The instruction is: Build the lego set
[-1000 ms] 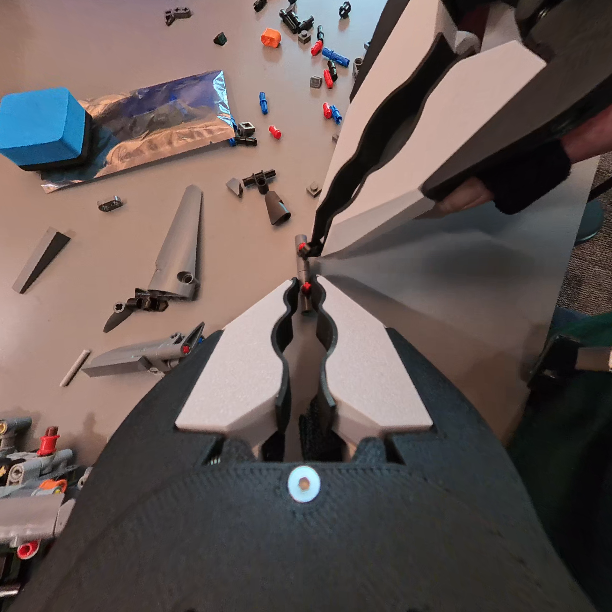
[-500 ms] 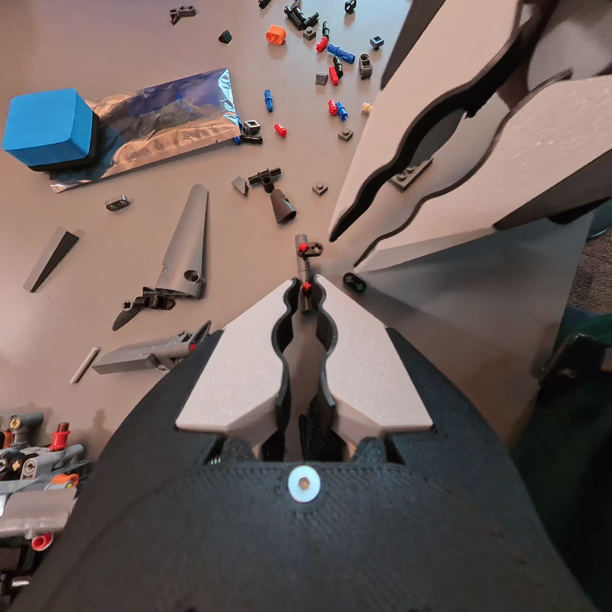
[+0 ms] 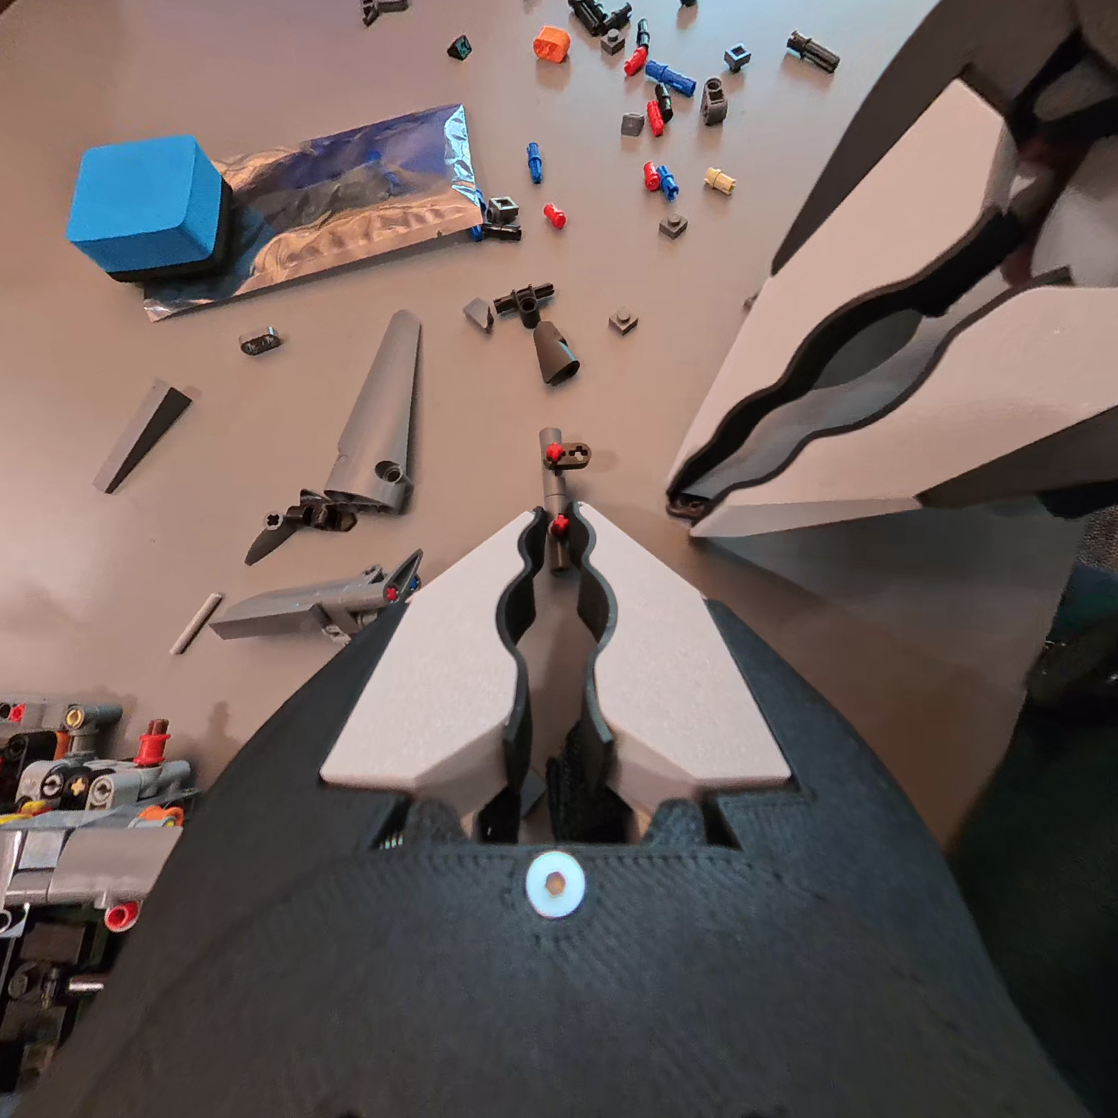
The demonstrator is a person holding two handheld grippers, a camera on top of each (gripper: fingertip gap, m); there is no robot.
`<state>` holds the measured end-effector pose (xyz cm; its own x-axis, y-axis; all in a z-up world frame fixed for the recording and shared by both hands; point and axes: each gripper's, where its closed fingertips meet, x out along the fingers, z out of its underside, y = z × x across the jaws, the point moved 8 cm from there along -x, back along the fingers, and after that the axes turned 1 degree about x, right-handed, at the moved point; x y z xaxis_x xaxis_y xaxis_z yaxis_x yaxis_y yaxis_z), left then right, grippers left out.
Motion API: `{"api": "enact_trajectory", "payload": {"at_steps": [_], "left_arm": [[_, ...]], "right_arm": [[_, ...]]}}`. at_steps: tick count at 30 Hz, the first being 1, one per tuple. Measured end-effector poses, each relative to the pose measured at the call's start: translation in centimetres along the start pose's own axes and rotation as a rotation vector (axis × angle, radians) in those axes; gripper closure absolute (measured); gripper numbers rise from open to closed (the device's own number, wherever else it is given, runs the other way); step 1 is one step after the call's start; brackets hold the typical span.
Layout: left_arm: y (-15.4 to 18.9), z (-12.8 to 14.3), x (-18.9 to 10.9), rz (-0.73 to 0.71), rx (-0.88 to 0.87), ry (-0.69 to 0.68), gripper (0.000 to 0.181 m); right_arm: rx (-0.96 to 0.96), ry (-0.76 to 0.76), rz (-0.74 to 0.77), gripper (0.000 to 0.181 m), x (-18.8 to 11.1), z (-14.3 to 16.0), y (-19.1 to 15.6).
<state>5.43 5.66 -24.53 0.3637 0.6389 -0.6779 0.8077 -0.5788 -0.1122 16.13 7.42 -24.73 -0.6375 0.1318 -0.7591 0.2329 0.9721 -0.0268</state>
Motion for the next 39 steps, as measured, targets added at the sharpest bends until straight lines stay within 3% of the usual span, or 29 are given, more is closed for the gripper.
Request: {"api": "enact_trajectory", "payload": {"at_steps": [14,30,39], "left_arm": [[0.2,0.0,0.0,0.011,0.001,0.009,0.177],[0.2,-0.2,0.2,0.005,0.017,0.008,0.177],[1.2,-0.5,0.5,-0.062,0.146,-0.008,0.175]], "right_arm": [[-0.061,0.164,0.066,0.176,-0.6,-2.3,1.9],[-0.022,0.136,0.065,0.177,0.3,-2.7,2.4],[0.054,0.126,0.107,0.177,0.0,-2.1,2.2]]}}
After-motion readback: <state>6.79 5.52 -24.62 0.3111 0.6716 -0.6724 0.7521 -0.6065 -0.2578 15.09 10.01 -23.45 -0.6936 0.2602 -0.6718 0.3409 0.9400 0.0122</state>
